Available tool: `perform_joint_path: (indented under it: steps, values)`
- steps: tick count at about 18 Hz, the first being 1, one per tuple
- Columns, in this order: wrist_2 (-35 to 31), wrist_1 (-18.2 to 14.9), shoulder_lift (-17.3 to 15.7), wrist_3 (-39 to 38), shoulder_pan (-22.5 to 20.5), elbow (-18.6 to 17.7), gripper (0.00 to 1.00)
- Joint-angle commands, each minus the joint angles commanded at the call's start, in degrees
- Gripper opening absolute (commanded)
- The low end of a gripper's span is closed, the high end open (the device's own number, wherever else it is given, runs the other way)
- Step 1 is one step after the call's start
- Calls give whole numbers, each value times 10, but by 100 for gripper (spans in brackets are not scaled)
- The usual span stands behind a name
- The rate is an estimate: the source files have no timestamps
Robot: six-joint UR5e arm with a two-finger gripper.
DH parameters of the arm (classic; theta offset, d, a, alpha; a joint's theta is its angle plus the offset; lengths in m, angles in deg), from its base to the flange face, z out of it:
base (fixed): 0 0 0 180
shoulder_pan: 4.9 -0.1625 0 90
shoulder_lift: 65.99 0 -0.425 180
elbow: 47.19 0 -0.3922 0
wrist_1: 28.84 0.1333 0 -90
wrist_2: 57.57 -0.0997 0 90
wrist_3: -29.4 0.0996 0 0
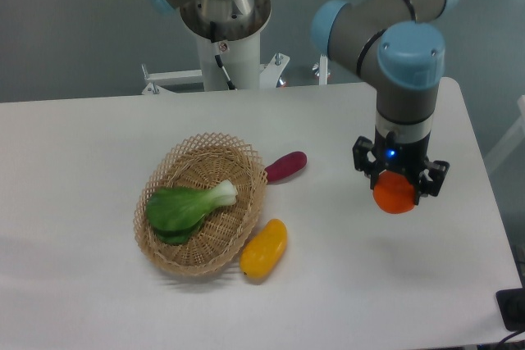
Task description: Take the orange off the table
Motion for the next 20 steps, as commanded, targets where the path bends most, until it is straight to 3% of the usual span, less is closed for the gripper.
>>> perform_joint_path:
  steps: [20]
  values:
    - [29,-1,-9,0,-15,8,65]
